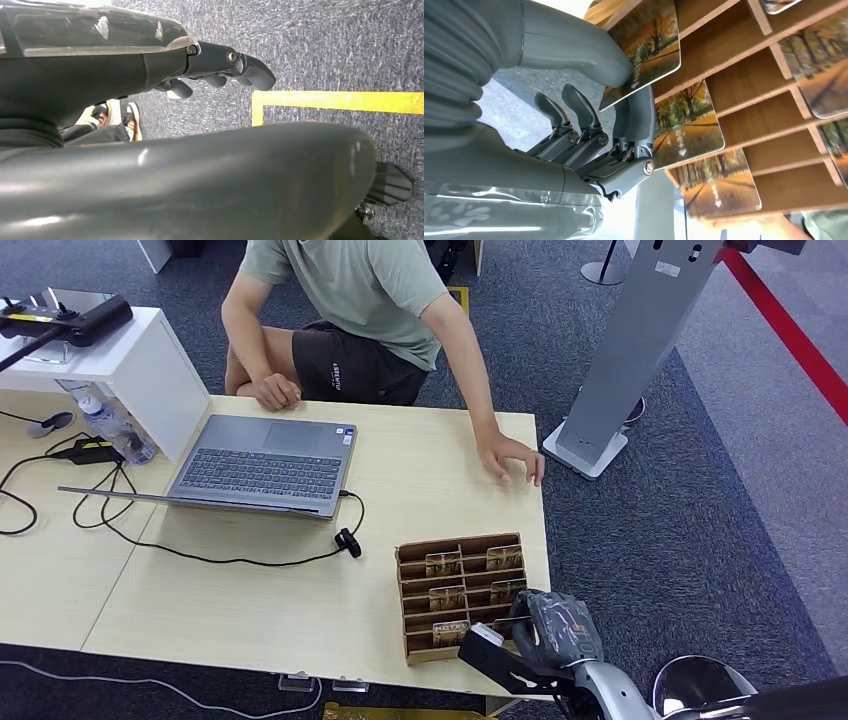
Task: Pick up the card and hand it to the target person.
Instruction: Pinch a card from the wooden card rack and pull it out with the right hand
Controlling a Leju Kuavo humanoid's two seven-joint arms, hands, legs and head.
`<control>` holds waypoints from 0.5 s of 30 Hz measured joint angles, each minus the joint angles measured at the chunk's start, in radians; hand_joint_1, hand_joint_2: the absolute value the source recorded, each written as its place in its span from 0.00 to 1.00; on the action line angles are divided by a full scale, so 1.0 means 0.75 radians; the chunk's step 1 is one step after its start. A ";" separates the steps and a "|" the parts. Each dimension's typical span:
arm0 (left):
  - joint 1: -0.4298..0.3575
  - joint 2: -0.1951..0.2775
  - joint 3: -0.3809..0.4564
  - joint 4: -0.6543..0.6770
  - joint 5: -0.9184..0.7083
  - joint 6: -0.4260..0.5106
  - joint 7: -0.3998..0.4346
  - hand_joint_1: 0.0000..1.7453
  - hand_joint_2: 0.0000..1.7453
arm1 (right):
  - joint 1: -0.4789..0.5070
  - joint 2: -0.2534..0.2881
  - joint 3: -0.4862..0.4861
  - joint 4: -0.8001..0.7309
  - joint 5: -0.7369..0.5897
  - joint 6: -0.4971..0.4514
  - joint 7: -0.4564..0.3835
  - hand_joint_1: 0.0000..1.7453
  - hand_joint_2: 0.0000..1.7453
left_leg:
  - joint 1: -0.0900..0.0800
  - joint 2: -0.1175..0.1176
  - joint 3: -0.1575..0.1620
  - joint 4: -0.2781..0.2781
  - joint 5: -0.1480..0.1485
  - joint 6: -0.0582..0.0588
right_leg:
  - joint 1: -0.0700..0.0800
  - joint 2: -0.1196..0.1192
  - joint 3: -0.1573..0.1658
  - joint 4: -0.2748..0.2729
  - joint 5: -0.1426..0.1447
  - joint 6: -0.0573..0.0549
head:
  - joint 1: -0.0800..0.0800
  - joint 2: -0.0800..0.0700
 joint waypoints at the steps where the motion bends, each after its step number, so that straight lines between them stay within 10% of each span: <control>1: 0.000 0.000 0.000 0.000 0.001 0.000 0.000 0.00 0.00 | -0.002 0.000 0.000 -0.005 0.001 -0.005 -0.016 0.89 1.00 | 0.000 0.000 0.000 0.000 0.000 0.000 | 0.000 0.000 0.000 0.000 0.000 0.000 | 0.000 0.000; 15: -0.003 -0.001 -0.005 0.000 -0.022 -0.022 0.000 0.00 0.00 | -0.186 0.061 0.014 -0.076 -0.027 0.015 -0.188 0.89 1.00 | 0.000 0.000 0.000 0.000 0.000 0.000 | 0.000 0.000 0.000 0.001 0.000 0.000 | 0.000 0.000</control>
